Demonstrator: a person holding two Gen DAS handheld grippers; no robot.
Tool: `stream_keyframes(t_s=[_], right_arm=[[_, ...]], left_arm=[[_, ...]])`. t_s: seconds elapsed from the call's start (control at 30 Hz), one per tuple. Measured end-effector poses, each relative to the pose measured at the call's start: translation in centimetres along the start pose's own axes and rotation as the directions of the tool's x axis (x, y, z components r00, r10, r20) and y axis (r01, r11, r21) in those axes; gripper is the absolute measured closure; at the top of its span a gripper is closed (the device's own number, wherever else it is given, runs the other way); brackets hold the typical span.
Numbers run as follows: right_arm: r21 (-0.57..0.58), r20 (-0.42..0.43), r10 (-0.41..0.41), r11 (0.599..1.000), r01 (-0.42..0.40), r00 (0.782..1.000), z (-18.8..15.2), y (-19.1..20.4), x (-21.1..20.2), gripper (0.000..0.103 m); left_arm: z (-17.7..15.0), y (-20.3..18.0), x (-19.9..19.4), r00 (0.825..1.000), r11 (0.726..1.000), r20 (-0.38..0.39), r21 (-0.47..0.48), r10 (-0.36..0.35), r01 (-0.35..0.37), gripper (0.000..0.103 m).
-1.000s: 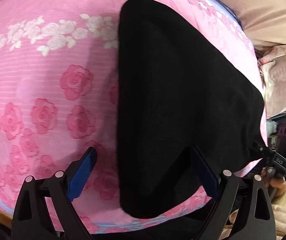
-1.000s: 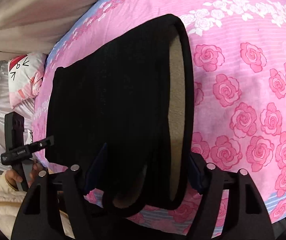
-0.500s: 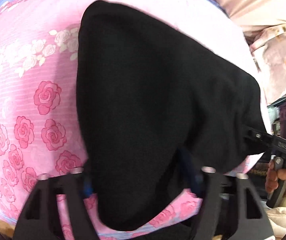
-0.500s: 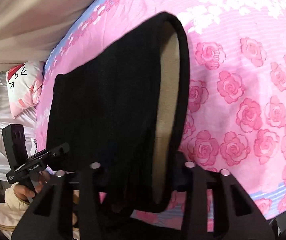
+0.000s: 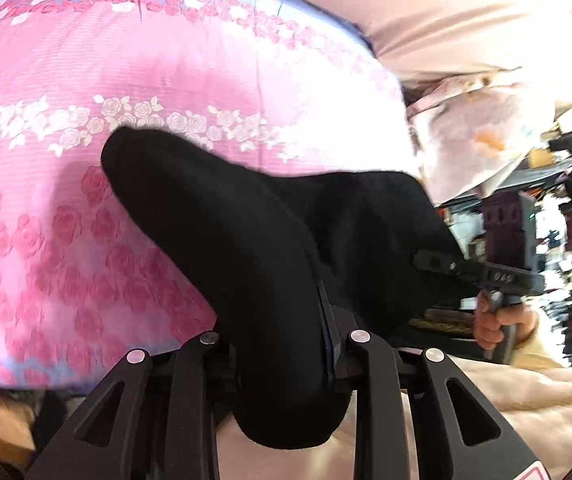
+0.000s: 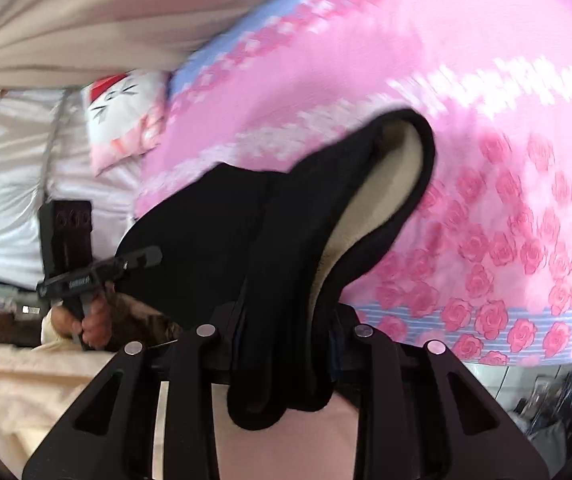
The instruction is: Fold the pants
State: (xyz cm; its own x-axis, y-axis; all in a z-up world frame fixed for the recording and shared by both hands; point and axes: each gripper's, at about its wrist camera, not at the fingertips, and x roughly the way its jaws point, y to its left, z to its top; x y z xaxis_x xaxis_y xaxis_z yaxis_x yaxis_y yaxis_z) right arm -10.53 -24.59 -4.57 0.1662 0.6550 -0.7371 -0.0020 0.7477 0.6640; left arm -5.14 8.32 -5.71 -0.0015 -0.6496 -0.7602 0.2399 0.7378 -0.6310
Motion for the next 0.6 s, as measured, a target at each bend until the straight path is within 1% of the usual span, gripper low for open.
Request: stream_keyframes(t_s=[0.07, 0.13, 0.17, 0.23, 0.27, 0.33, 0.37, 0.4, 0.43, 0.47, 0.53, 0.57, 0.6], right_arm=[[-0.071, 0.045, 0.019, 0.997, -0.016, 0.999, 0.6, 2.8, -2.3, 0.075], [-0.144, 0.103, 0.035, 0.989, -0.02, 0.994, 1.8, 5.1, -4.6, 0.075], [-0.193, 0.148, 0.041, 0.981, -0.012, 0.988, 2.8, 6.8, -6.1, 0.075], [-0.26, 0.224, 0.059, 0.966, 0.001, 0.973, 4.5, 9.3, -8.3, 0.075], [-0.303, 0.278, 0.079, 0.953, 0.009, 0.957, 5.7, 10.9, -9.7, 0.075], [-0.36, 0.354, 0.111, 0.933, 0.025, 0.929, 7.8, 12.9, -11.6, 0.075], [-0.396, 0.408, 0.137, 0.917, 0.04, 0.903, 9.3, 14.0, -12.7, 0.075], [-0.413, 0.435, 0.146, 0.909, 0.053, 0.888, 10.3, 14.6, -13.0, 0.075], [-0.431, 0.481, 0.157, 0.899, 0.077, 0.863, 11.9, 15.0, -13.3, 0.075], [-0.432, 0.503, 0.163, 0.898, 0.083, 0.849, 13.2, 14.9, -13.1, 0.075], [-0.417, 0.529, 0.17, 0.906, 0.08, 0.831, 15.8, 14.0, -12.1, 0.075], [-0.394, 0.548, 0.159, 0.915, 0.085, 0.821, 17.8, 12.6, -10.5, 0.075], [-0.384, 0.545, 0.16, 0.92, 0.075, 0.823, 19.1, 11.6, -9.3, 0.075]], left_arm=[[0.0, -0.5, -2.4, 0.999, 1.0, 0.038, -0.012, -0.014, 0.014, 0.08], [0.6, -2.1, -5.5, 0.994, 1.0, 0.105, 0.016, -0.009, 0.008, 0.08], [1.3, -3.6, -6.5, 0.989, 0.999, 0.147, 0.049, -0.002, -0.005, 0.08], [2.5, -6.2, -10.1, 0.967, 0.99, 0.253, 0.136, 0.009, -0.044, 0.08], [3.3, -7.6, -12.3, 0.948, 0.981, 0.318, 0.182, 0.001, -0.062, 0.08], [4.8, -9.6, -15.0, 0.913, 0.962, 0.407, 0.249, 0.002, -0.113, 0.08], [5.6, -10.7, -16.1, 0.893, 0.951, 0.449, 0.277, -0.006, -0.133, 0.08], [6.7, -11.6, -17.7, 0.868, 0.936, 0.495, 0.317, -0.025, -0.154, 0.08], [8.0, -12.4, -18.6, 0.842, 0.923, 0.538, 0.34, -0.033, -0.181, 0.08], [9.1, -12.6, -19.2, 0.824, 0.914, 0.565, 0.354, -0.039, -0.199, 0.08], [11.1, -12.1, -19.6, 0.795, 0.905, 0.605, 0.365, -0.051, -0.22, 0.079], [13.0, -11.4, -18.8, 0.785, 0.901, 0.618, 0.361, -0.039, -0.239, 0.079], [14.5, -10.4, -17.8, 0.78, 0.904, 0.625, 0.345, -0.019, -0.254, 0.079]])
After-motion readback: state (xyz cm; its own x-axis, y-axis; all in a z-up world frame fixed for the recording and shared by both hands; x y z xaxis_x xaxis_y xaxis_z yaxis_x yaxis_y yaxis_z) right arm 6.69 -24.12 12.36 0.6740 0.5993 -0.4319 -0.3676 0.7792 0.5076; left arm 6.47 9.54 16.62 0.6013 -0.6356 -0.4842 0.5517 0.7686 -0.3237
